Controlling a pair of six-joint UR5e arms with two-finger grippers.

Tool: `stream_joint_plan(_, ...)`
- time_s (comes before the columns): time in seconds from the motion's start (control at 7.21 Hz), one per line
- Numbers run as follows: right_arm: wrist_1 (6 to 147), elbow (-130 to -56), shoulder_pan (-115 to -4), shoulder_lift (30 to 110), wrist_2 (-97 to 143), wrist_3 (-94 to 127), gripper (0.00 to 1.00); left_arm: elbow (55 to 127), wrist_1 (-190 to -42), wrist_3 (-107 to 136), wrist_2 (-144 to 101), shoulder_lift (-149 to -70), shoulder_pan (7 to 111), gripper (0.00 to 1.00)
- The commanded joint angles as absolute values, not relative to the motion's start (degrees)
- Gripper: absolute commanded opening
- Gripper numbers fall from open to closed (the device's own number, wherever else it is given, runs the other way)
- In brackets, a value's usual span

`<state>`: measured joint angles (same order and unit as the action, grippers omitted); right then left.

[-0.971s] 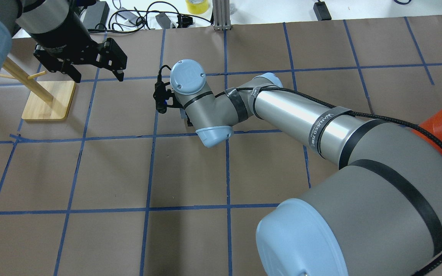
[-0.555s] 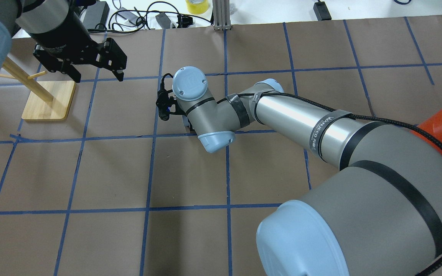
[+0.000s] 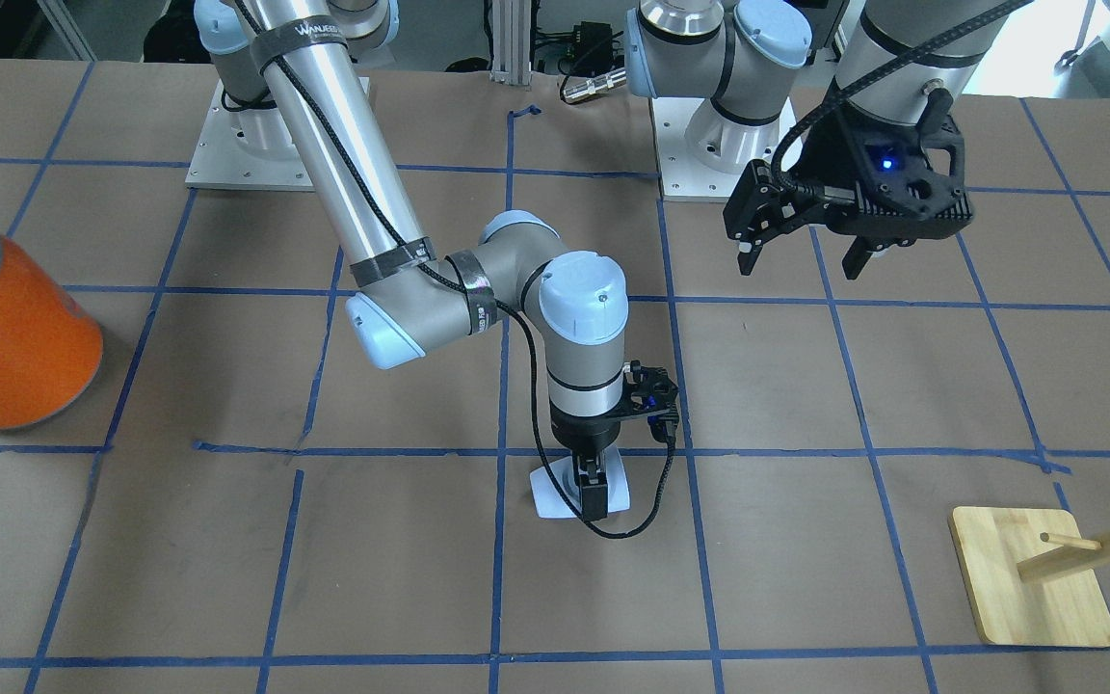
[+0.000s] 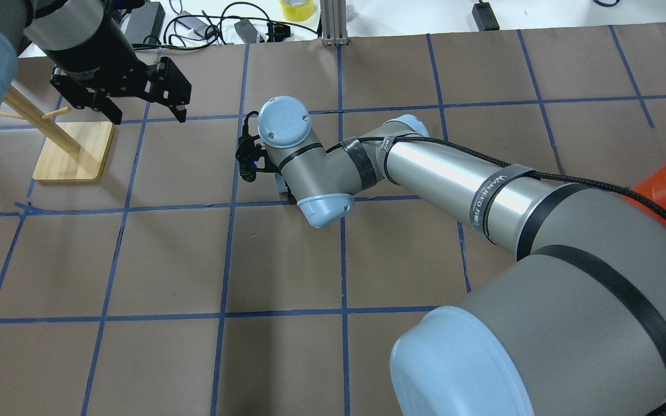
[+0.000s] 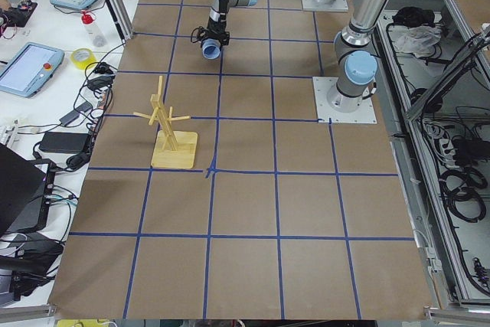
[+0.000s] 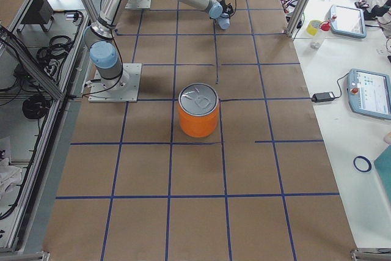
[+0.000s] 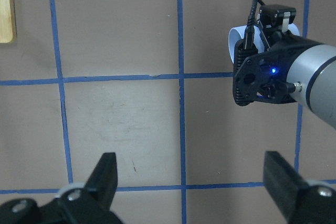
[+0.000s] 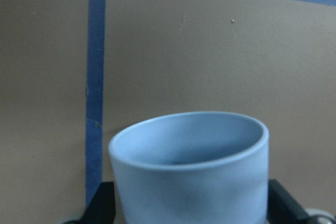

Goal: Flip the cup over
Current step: 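Release the cup on its side and lift the right gripper away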

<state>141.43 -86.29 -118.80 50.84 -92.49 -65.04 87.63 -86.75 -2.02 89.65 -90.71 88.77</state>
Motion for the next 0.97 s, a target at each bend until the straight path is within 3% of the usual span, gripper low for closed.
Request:
stream_joint_plan(0.0,130.0,-85.6,-117.9,59.1,-92.6,-64.7,1.0,87.6,-86.7,-2.0,89.6,-90.7,88.8,1.0)
stream_joint_plan(0.55,124.6,-86.2,-105.4,64.1,-92.6,-45.1,1.0,87.6,-86.7,-2.0,89.6,-90.7,88.8,1.0)
stream_joint_plan(0.83,114.1,-86.0,-98.2,69.8,-91.9,-28.4,1.0,87.6,-86.7,-2.0,89.6,-90.7,88.8,1.0)
